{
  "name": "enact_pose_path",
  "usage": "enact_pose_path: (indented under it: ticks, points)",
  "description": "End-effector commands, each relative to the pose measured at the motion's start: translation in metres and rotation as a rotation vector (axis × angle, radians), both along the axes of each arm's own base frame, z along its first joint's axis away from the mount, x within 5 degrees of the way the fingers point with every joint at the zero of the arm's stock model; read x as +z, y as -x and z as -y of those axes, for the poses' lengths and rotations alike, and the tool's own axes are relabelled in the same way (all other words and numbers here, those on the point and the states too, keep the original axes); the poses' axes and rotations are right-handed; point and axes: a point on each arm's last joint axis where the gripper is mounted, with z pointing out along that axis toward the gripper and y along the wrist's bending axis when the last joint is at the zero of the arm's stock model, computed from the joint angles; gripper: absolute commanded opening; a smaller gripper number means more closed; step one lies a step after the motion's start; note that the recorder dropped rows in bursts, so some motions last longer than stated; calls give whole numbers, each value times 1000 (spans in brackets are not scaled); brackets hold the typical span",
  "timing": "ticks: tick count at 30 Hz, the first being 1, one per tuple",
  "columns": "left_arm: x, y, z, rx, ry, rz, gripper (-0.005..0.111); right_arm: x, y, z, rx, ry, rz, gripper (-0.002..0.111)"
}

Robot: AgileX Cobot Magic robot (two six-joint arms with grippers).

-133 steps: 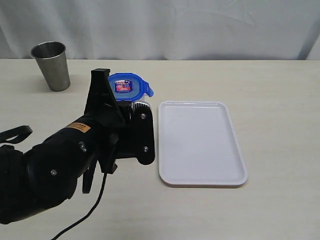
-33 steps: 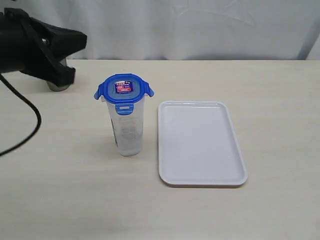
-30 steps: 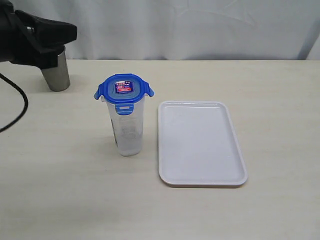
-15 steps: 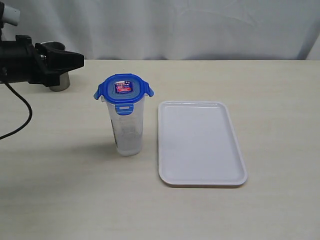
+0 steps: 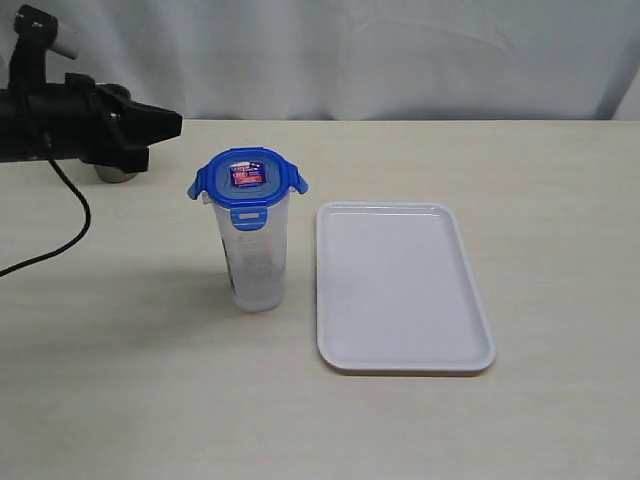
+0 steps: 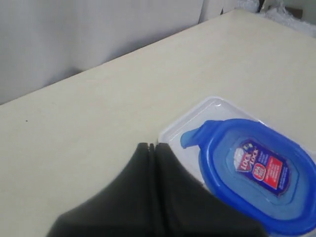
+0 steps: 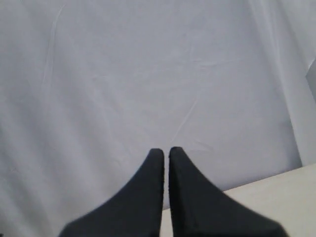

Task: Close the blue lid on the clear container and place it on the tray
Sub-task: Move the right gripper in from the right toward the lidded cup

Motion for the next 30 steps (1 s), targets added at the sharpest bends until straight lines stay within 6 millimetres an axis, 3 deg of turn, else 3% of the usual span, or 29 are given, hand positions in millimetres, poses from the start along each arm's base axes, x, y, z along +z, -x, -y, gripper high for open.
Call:
enact_pose_path:
  ticks: [1,5,7,12,17,20,23,30]
  points:
    - [-1,-6,7,8,-36,20,0,0,-5,0,21,-71,-39,4]
    - [-1,-8,6,23,-37,12,0,35,-30,-6,64,-62,-267,4]
    - [-1,-5,8,-17,-42,10,0,41,-50,-16,149,-23,-420,4]
    - [-11,-4,-5,-20,-20,24,0,31,-81,-83,543,258,-538,4]
    - [-29,-13,-17,-77,77,-16,0,34,-104,-131,688,360,-595,4]
    - [-42,-20,-23,-70,80,-46,0,31,-114,-150,722,391,-630,4]
    - [-43,-24,-20,-124,119,-36,0,26,-117,-162,755,430,-646,4]
    - [-47,-21,-17,-198,116,-44,0,12,-124,-171,754,450,-686,4]
